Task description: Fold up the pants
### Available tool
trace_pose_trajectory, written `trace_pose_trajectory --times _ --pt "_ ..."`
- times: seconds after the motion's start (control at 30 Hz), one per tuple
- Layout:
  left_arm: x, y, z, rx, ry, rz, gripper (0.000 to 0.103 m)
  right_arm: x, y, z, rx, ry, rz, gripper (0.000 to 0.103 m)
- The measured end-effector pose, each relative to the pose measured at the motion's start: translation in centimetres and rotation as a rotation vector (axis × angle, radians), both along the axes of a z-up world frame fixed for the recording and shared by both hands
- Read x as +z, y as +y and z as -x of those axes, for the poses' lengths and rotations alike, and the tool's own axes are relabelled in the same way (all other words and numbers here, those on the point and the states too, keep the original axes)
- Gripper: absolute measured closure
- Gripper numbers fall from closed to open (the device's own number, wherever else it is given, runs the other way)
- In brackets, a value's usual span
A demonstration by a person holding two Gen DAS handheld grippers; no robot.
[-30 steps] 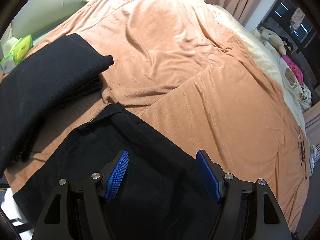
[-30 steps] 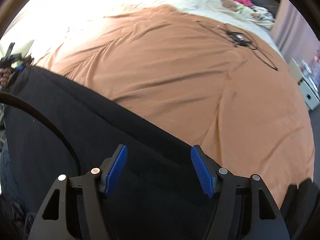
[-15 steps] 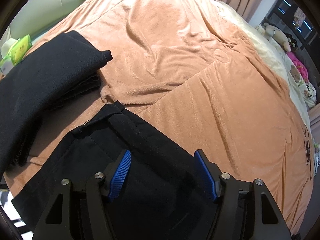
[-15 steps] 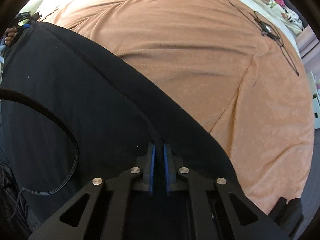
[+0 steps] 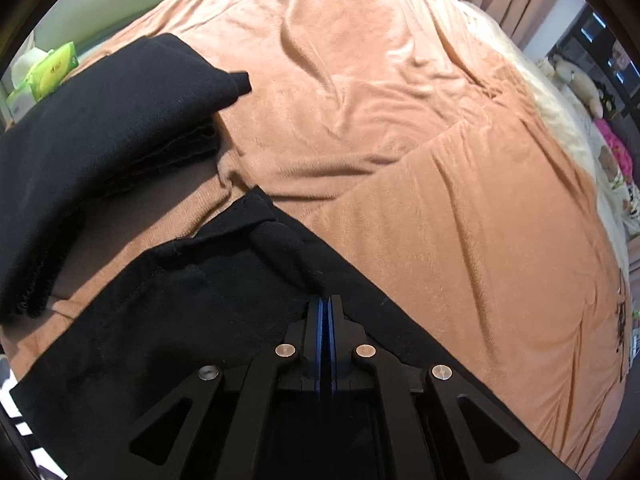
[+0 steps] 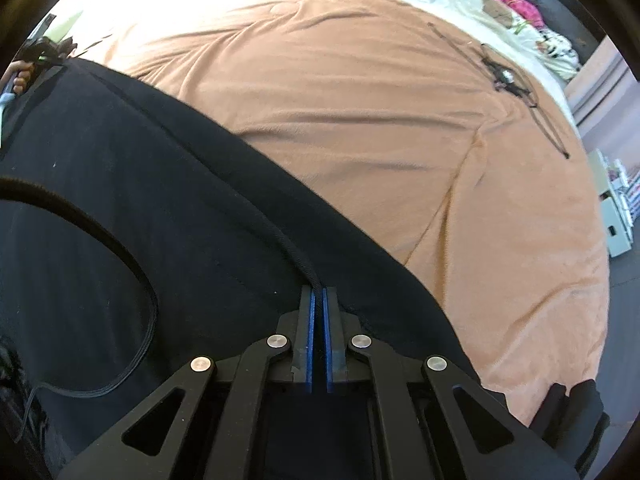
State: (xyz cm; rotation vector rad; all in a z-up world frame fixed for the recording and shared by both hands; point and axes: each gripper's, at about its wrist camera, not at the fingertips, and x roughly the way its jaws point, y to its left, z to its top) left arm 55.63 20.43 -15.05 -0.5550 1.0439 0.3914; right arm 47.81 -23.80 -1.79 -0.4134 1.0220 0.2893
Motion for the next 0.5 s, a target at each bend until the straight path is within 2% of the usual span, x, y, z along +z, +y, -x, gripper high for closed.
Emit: trace_pose_trajectory --times 0.17,0.27,0.5 --pt "2.0 0.3 0.2 0.021 -0.060 -0.003 0.102 1.1 0.9 0.8 -0.059 -0.099 0.037 0.103" --pt "2.8 0.3 -0.5 0.013 -0.079 -0.001 0.102 1.4 1.5 0.6 -0.077 -0.123 0.052 0.103" --pt "1.0 0.5 -2.5 0.020 -0.043 0.005 0.102 0.3 2.7 -1.4 -0.139 -0.128 0.075 0.103"
